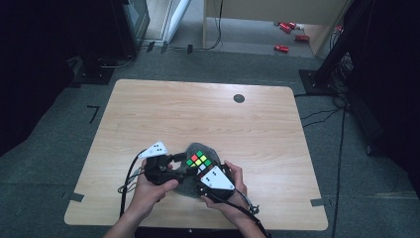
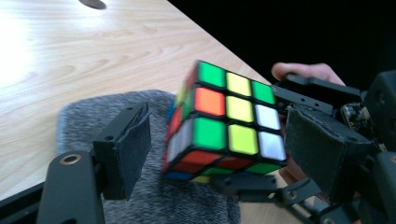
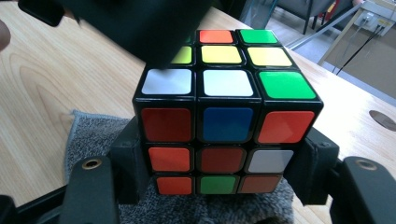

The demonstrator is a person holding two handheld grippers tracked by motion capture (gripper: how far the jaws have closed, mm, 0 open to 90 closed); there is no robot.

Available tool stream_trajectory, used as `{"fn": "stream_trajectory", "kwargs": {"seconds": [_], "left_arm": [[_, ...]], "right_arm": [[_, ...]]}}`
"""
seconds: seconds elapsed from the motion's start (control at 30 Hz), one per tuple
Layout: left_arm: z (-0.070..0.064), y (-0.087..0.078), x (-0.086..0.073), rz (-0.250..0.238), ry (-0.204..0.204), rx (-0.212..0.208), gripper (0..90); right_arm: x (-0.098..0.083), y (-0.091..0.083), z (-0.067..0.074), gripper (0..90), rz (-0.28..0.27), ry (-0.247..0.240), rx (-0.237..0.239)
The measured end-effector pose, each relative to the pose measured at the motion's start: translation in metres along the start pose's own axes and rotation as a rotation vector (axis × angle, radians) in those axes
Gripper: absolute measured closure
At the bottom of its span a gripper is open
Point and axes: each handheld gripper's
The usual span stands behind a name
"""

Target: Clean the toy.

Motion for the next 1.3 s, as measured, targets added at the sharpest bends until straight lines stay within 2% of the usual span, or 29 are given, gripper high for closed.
{"fn": "stream_trajectory", "kwargs": {"seconds": [0.1, 0.17, 0.23, 0.33, 0.6, 0.67, 0.8, 0.9, 1.0, 1.1, 1.2, 1.3], "left_arm": [[-0.004, 0.006, -0.003, 0.017, 0.021, 0.022, 23.7], [-0.006, 0.009, -0.005, 0.031, 0.046, 0.07, 25.3], [-0.008, 0.01, -0.006, 0.036, 0.056, 0.077, 25.8], [-0.011, 0.012, -0.007, 0.038, 0.089, 0.114, 28.0], [-0.013, 0.015, -0.011, 0.041, 0.135, 0.163, 30.2], [-0.012, 0.016, -0.012, 0.056, 0.144, 0.176, 30.4], [-0.009, 0.016, -0.012, 0.056, 0.145, 0.171, 33.1], [-0.005, 0.013, -0.01, 0.062, 0.126, 0.148, 34.3], [0.0, 0.013, -0.01, 0.07, 0.111, 0.132, 34.4], [0.005, 0.009, -0.008, 0.052, 0.091, 0.126, 34.6], [0.011, 0.003, -0.005, 0.032, 0.067, 0.102, 34.6], [0.018, -0.005, -0.002, 0.003, 0.06, 0.116, 34.6]], "right_arm": [[0.002, 0.001, 0.004, 34.3, 0.004, -0.028, -0.001], [0.004, 0.001, 0.008, 34.3, 0.004, -0.046, -0.006], [0.006, 0.001, 0.009, 34.3, 0.001, -0.053, -0.007], [0.007, 0.002, 0.011, 34.3, 0.012, -0.061, -0.015], [0.007, 0.005, 0.015, 34.2, 0.039, -0.088, -0.037], [0.008, 0.006, 0.017, 34.1, 0.048, -0.097, -0.03], [0.008, 0.006, 0.017, 33.7, 0.054, -0.096, -0.024], [0.008, 0.006, 0.016, 33.1, 0.046, -0.093, -0.013], [0.009, 0.005, 0.015, 28.6, 0.031, -0.087, -0.007], [0.008, 0.004, 0.012, 22.4, 0.032, -0.087, -0.003], [0.007, 0.003, 0.009, 21.0, 0.025, -0.077, 0.009], [0.007, 0.002, 0.007, 20.7, 0.017, -0.08, 0.021]]}}
Point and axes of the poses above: each handheld gripper's, and its own axes: y roughly forward along the jaws, x roughly out of its top, z roughly to its left, and after that the axes turned 12 degrees about -y, right-handed
